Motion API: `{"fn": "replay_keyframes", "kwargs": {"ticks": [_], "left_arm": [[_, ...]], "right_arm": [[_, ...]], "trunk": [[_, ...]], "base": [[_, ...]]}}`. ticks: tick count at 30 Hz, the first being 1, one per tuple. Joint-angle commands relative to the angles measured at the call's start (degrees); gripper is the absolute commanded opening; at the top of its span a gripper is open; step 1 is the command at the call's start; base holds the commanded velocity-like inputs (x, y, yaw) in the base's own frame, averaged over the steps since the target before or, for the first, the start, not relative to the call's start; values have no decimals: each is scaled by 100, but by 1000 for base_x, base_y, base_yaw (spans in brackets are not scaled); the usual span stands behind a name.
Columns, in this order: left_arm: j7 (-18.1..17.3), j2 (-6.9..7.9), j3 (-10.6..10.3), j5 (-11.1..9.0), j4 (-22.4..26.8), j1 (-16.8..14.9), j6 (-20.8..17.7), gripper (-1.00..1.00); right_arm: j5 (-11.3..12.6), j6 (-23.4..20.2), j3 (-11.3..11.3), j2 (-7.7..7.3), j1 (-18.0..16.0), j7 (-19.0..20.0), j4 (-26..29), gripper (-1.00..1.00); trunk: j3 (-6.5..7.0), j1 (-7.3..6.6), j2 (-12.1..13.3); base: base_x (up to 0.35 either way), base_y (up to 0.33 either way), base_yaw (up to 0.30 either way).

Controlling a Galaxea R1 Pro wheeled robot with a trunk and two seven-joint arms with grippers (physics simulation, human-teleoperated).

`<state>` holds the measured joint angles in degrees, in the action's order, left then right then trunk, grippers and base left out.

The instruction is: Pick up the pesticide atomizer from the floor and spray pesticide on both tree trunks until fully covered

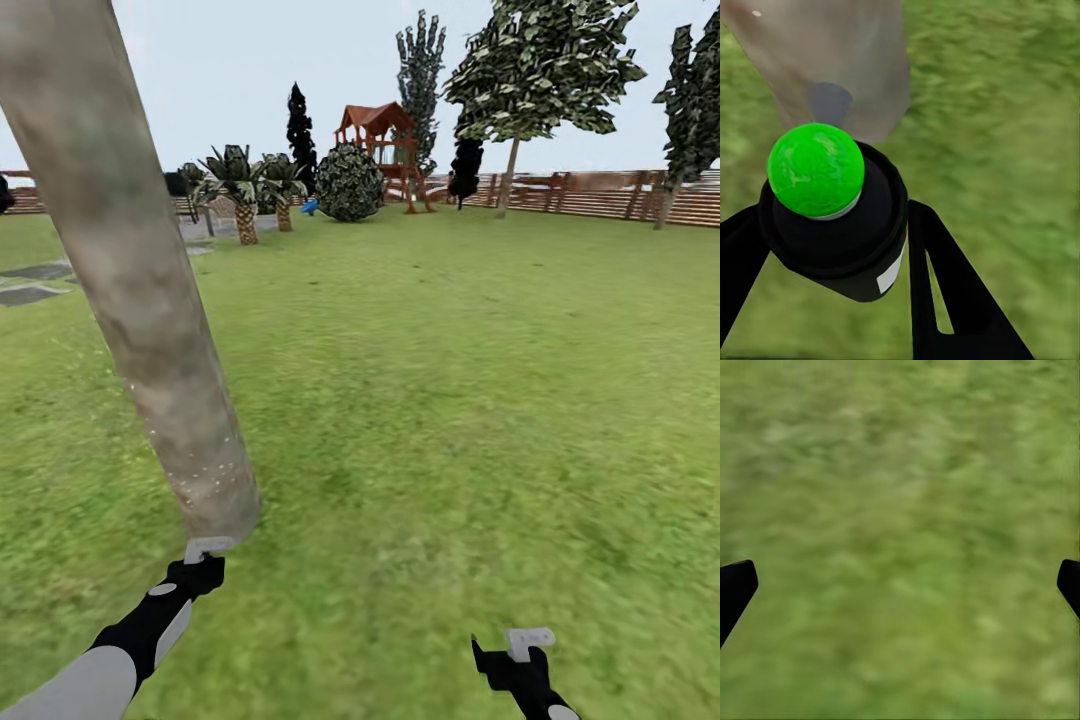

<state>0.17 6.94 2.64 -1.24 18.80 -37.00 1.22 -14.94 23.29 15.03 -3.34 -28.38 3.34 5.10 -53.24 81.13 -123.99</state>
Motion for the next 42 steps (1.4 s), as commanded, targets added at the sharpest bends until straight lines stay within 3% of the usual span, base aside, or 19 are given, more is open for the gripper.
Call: {"fn": "replay_keyframes", "kwargs": {"ticks": [1, 16, 42], "left_arm": [[1, 0, 0, 1, 1, 0, -1, -100], [1, 0, 0, 1, -8, 0, 1, -100], [1, 18, 16, -10, 4, 0, 13, -100]], "right_arm": [[0, 0, 0, 0, 0, 0, 0, 100], [0, 0, 0, 0, 3, 0, 0, 100], [0, 0, 0, 0, 2, 0, 0, 100]], "trunk": [[0, 0, 0], [0, 0, 0], [0, 0, 0]], "base": [[150, -268, 272], [149, -268, 59], [73, -239, 268]]}}
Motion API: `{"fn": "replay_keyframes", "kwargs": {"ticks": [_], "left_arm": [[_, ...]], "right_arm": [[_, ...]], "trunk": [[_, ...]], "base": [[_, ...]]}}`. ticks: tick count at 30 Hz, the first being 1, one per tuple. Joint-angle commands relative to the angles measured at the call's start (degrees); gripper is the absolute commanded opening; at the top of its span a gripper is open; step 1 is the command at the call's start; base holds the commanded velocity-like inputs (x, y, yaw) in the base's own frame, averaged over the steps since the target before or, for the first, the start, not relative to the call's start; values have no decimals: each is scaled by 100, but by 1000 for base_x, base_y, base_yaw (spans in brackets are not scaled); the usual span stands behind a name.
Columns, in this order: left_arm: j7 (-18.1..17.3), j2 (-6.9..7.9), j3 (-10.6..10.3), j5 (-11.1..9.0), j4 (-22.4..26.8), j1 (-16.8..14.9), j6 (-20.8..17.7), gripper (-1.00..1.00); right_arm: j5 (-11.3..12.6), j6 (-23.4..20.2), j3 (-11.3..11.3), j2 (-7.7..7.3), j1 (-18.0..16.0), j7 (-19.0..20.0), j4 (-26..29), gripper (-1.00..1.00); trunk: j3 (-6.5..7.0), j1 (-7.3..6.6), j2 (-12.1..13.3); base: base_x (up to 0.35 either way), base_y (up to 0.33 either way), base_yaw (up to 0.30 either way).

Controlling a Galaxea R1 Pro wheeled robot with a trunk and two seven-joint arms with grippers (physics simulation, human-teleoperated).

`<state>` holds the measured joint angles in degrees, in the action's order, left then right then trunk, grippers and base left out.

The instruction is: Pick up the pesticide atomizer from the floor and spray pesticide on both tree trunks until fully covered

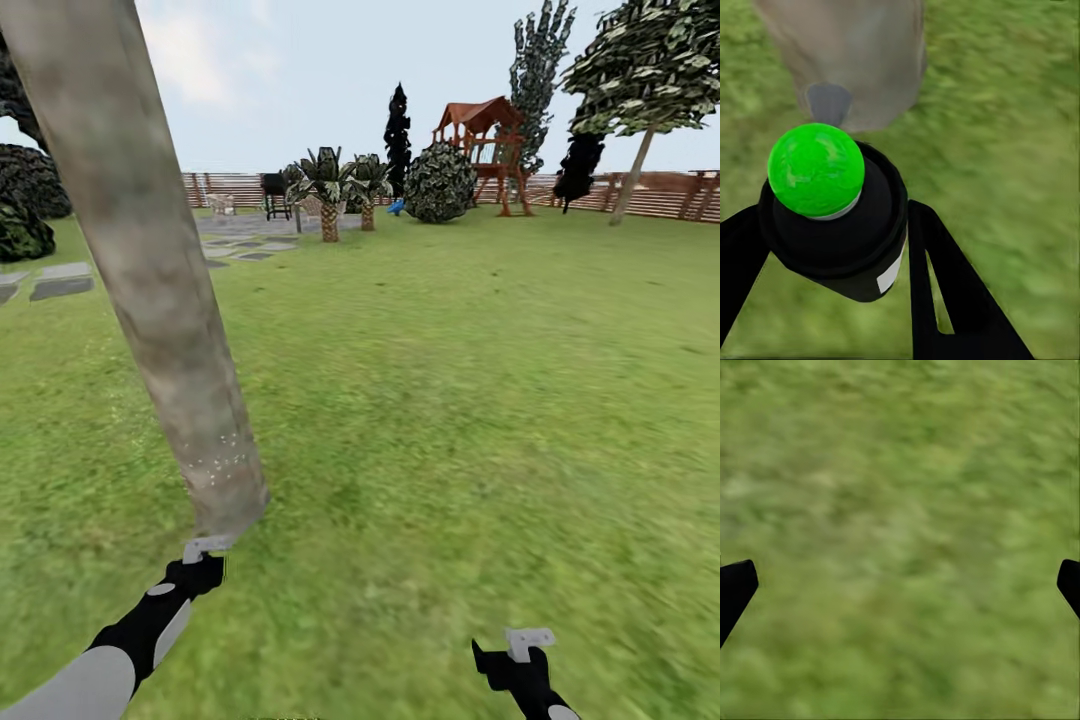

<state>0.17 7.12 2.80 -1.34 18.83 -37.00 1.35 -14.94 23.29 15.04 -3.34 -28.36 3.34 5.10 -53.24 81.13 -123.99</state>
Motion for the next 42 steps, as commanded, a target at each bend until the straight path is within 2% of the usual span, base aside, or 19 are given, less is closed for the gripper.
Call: {"fn": "replay_keyframes", "kwargs": {"ticks": [1, 4, 6, 7, 9, 12, 15, 17, 20, 22, 23, 27, 30, 33, 36, 38, 40, 41, 42], "left_arm": [[-1, 8, 5, -5, 3, 0, 2, -100], [-6, 25, 8, -2, 180, -9, -21, -100], [-20, 38, -11, 19, 493, -37, -86, -100], [-24, 45, -20, 28, 897, -46, -287, -100], [-25, 41, -25, 29, 1351, -45, -749, -100], [-25, -10, -32, 27, 1960, -43, -1174, -100], [-32, -17, -39, 14, 2285, -37, -1553, -100], [-62, 71, 2, 24, 2468, -28, -1664, -100], [-87, 404, 31, -20, 2507, -25, -1687, -100], [-94, 578, 36, -30, 2510, -44, -1692, -100], [-95, 608, 36, -21, 2511, -51, -1696, -100], [-96, 627, 27, -36, 2527, -66, -2038, -100], [-89, 539, -14, -19, 2735, -34, -2096, -100], [-133, 315, -29, -37, 2958, -27, -2149, -100], [-383, 226, -164, -17, 3010, -27, -2266, -100], [-477, 269, -209, -23, 3091, -56, -2367, -100], [-486, 326, -139, -18, 3097, -77, -2379, -100], [-489, 405, -10, -14, 3098, -86, -2386, -100], [-495, 555, 187, -9, 3099, -95, -2405, -100]], "right_arm": [[0, 0, -1, 0, 1, 0, 0, 100], [0, 0, -1, 0, 0, -1, 0, 100], [0, 0, -1, 0, 0, -1, 0, 100], [0, 3, -1, 0, -2, -2, 0, 100], [0, 7, -1, 0, 1, -7, 0, 100], [-7, 9, -1, -6, 1, -10, 0, 100], [-9, 9, -1, -8, 0, -23, 1, 100], [-9, 9, -1, -9, 3, -24, 0, 100], [-9, 9, -1, -9, -1, -25, 0, 100], [-9, 9, -1, -9, 0, -26, 0, 100], [-9, 9, -1, -9, -2, -26, 0, 100], [-9, 7, -1, -9, -1, -26, 0, 100], [-9, 8, -1, -9, 0, -26, 0, 100], [-9, 6, -1, -9, -2, -26, 0, 100], [-9, 7, -1, -9, -3, -26, 0, 100], [-9, 8, -1, -9, 0, -26, 0, 100], [-9, 7, -1, -9, -1, -26, 0, 100], [-9, 3, -1, -9, -2, -26, 0, 100], [-9, 1, -1, -9, -1, -26, 0, 100]], "trunk": [[0, 0, 0], [0, 0, 0], [0, 0, 0], [0, 0, 0], [0, 0, 0], [0, 0, 0], [0, 0, 0], [0, 0, 0], [0, 0, 0], [0, 0, 0], [0, 0, 0], [0, 0, 0], [0, 0, 0], [0, 0, 0], [0, 0, 0], [0, 0, 0], [0, 0, 0], [0, 0, 0], [0, 0, 0]], "base": [[0, -7, 273], [0, -1, 273], [0, 0, 239], [0, 0, 68], [0, 0, 26], [0, 0, 5], [0, 0, 0], [0, 0, 0], [0, 0, 0], [0, 29, 0], [0, 152, 0], [0, 211, 0], [0, 20, 0], [0, 2, 0], [0, 0, 0], [0, 0, 0], [0, 0, 0], [0, 0, 0], [0, 0, 0]]}}
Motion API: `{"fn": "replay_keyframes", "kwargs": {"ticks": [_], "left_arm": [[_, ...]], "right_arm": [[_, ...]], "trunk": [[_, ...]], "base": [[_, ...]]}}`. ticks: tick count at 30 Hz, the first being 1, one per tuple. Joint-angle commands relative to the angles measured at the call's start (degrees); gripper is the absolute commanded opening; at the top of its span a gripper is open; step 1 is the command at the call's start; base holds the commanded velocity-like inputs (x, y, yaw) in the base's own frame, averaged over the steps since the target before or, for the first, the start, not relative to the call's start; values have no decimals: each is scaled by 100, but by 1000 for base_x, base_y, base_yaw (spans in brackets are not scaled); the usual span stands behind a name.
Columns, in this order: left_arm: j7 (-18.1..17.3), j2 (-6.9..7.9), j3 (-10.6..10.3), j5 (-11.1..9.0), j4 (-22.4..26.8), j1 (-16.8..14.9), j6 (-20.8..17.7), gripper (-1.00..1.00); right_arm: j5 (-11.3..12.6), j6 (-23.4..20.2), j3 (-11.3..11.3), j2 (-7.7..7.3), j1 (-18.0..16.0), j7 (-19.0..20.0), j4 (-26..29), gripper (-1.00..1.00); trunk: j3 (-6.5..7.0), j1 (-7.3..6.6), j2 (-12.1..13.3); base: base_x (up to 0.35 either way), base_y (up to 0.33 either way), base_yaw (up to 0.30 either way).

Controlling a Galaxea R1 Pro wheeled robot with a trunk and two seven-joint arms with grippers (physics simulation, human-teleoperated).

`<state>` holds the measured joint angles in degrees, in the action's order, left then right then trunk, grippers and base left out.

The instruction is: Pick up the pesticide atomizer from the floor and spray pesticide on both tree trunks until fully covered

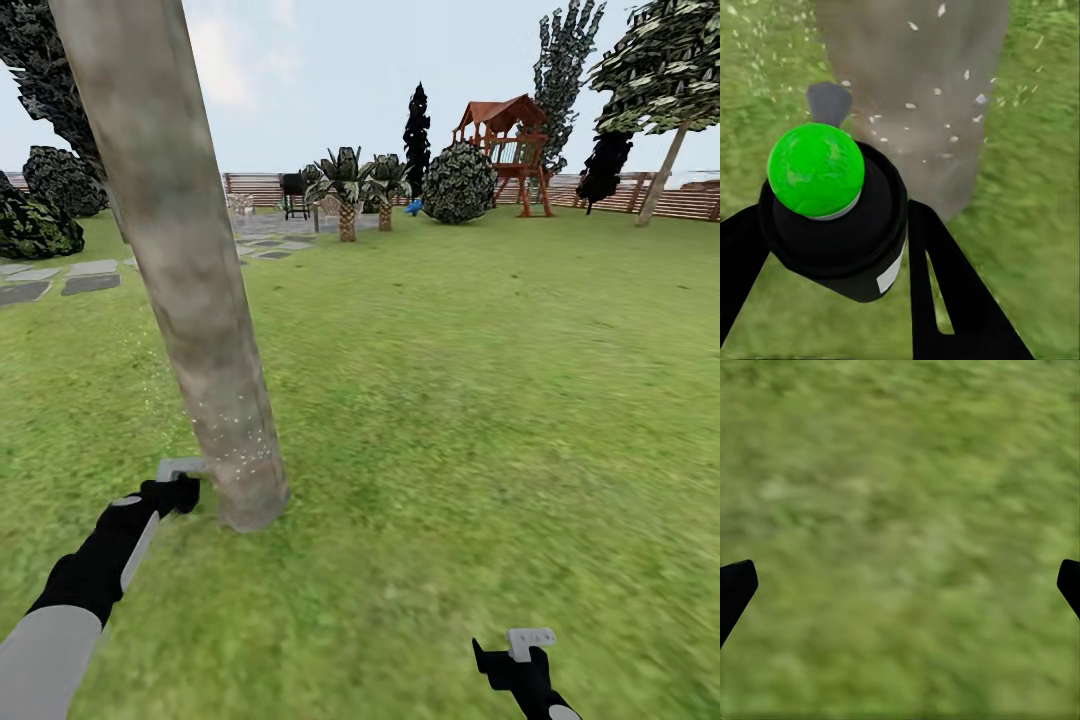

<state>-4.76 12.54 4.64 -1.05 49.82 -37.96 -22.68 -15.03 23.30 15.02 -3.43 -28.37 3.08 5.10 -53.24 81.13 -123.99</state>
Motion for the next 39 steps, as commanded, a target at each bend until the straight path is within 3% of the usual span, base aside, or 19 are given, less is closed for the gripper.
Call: {"fn": "replay_keyframes", "kwargs": {"ticks": [1, 5, 6, 10, 14, 16, 18, 20, 24, 25, 28, 31, 33, 35, 39], "left_arm": [[-4, 86, 62, -33, 1, -7, -56, -100], [-7, 366, 129, -35, 9, -34, -325, -100], [-11, 379, 124, -40, 14, -33, -335, -100], [-16, 303, 72, -44, 391, 34, -407, -100], [-16, 128, 57, -54, 1217, 43, -1009, -100], [-16, 65, -95, -72, 1764, 43, -1355, -100], [-16, 55, -227, -78, 2042, 43, -1526, -100], [-16, 107, -234, -73, 2125, 43, -1580, -100], [-24, 157, 199, -62, 2107, 32, -1598, -100], [-25, 227, 284, -65, 2086, 17, -1599, -100], [-96, 364, 318, -81, 2076, 3, -1625, -100], [-372, 341, 171, -66, 2136, 43, -1640, -100], [-405, 323, -260, -84, 2165, 51, -1709, -100], [-410, 259, -509, -94, 2252, 52, -1826, -100], [-412, 44, -598, -97, 2339, 45, -1869, -100]], "right_arm": [[0, 0, 1, 0, -1, 0, 0, 100], [0, 5, 1, 0, -1, 0, 0, 100], [0, 5, 1, 0, 1, 0, 0, 100], [0, 7, 1, 0, 3, 0, 0, 100], [0, 5, 1, 0, 0, 0, 0, 100], [0, 6, 1, 0, -1, 1, 0, 100], [0, 3, 1, 0, 0, 0, 0, 100], [0, 5, 1, 0, 0, 0, 0, 100], [0, 3, 1, 0, 1, 0, 0, 100], [0, 1, 1, 0, 1, 0, 0, 100], [0, 2, 1, 0, 0, 0, 0, 100], [0, 1, 0, 0, 0, 0, 0, 100], [0, 0, 1, 0, 0, 0, 0, 100], [0, 0, 1, 0, 3, 0, 0, 100], [0, -1, 1, 0, 2, 0, 0, 100]], "trunk": [[0, 0, 0], [0, 0, 0], [0, 0, 0], [0, 0, 0], [0, 0, 0], [0, 0, 0], [0, 0, 0], [0, 0, 0], [0, 0, 0], [0, 0, 0], [0, 0, 0], [0, 0, 0], [0, 0, 0], [0, 0, 0], [0, 0, 0]], "base": [[0, 0, 0], [0, 0, 0], [0, 0, 0], [0, 0, 0], [0, 0, 0], [0, 0, 0], [0, 0, 0], [0, 0, 0], [0, 0, 0], [0, 0, 0], [0, 0, 0], [0, 0, 0], [0, 0, 0], [0, 0, 0], [0, 0, 0]]}}
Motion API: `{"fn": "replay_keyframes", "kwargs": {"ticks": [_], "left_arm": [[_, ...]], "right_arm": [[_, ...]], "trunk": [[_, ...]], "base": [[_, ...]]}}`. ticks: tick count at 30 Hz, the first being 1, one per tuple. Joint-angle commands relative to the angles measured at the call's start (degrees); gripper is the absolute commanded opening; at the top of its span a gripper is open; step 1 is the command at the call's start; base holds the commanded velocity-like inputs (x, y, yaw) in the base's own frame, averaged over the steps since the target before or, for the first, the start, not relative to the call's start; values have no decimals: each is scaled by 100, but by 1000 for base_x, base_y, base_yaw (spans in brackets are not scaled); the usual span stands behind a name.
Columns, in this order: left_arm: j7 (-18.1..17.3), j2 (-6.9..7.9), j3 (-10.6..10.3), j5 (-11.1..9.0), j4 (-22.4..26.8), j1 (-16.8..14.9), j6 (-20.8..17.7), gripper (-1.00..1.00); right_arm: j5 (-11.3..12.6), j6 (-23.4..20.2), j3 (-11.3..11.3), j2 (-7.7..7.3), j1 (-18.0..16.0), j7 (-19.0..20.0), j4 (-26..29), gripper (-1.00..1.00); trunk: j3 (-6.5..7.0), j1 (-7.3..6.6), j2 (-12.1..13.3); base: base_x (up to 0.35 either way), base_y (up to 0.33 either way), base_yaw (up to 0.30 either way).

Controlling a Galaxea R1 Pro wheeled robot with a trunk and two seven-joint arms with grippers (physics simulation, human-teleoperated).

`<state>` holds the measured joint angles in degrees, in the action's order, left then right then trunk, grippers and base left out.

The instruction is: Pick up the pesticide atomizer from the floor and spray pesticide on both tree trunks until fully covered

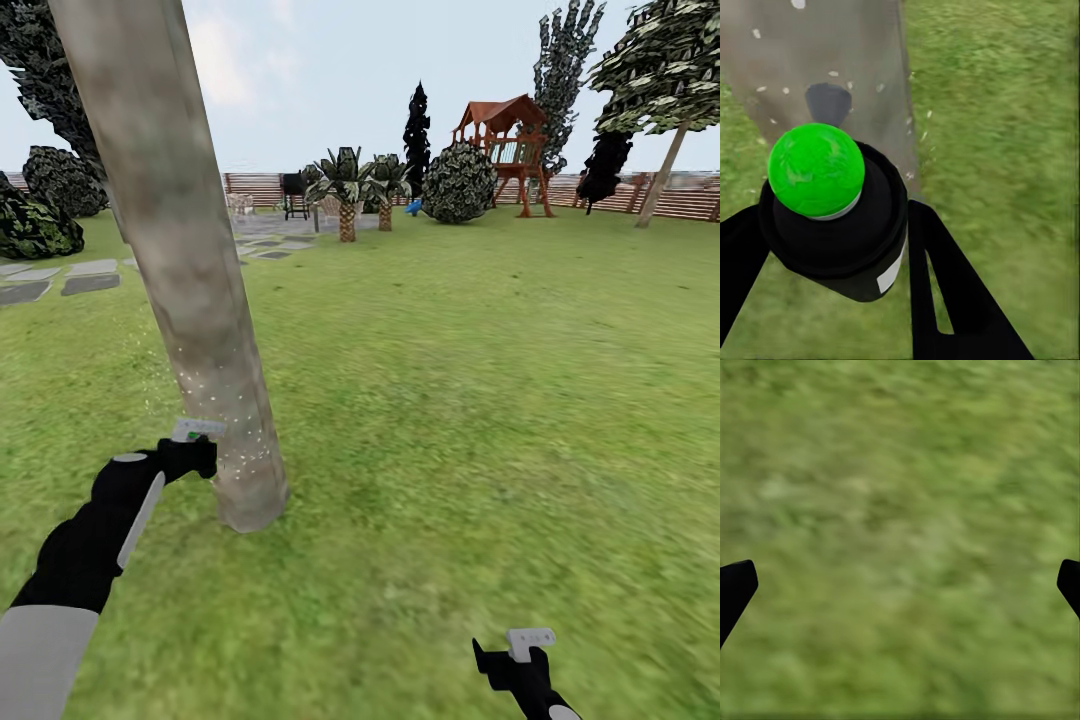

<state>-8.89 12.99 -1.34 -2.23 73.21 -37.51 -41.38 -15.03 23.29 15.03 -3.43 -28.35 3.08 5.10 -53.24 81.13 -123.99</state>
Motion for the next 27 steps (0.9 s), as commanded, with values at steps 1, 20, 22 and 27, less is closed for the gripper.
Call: {"fn": "replay_keyframes", "kwargs": {"ticks": [1, 20, 22, 27], "left_arm": [[1, -121, -14, 21, 77, -1, -6, -100], [5, -259, 647, 50, 826, -22, -979, -100], [13, -289, 281, 43, 828, -55, -986, -100], [17, -225, 379, 38, 829, -80, -1097, -100]], "right_arm": [[0, 0, 0, 0, 0, 1, 0, 100], [0, 0, -7, 9, -2, 0, -5, 100], [0, 0, -8, 9, -2, 0, -1, 100], [0, 0, -4, 4, 1, 0, -5, 100]], "trunk": [[0, 0, 0], [0, 0, 0], [0, 0, 0], [0, 0, 0]], "base": [[0, 0, 0], [0, 0, 0], [0, 0, 0], [0, 0, 0]]}}
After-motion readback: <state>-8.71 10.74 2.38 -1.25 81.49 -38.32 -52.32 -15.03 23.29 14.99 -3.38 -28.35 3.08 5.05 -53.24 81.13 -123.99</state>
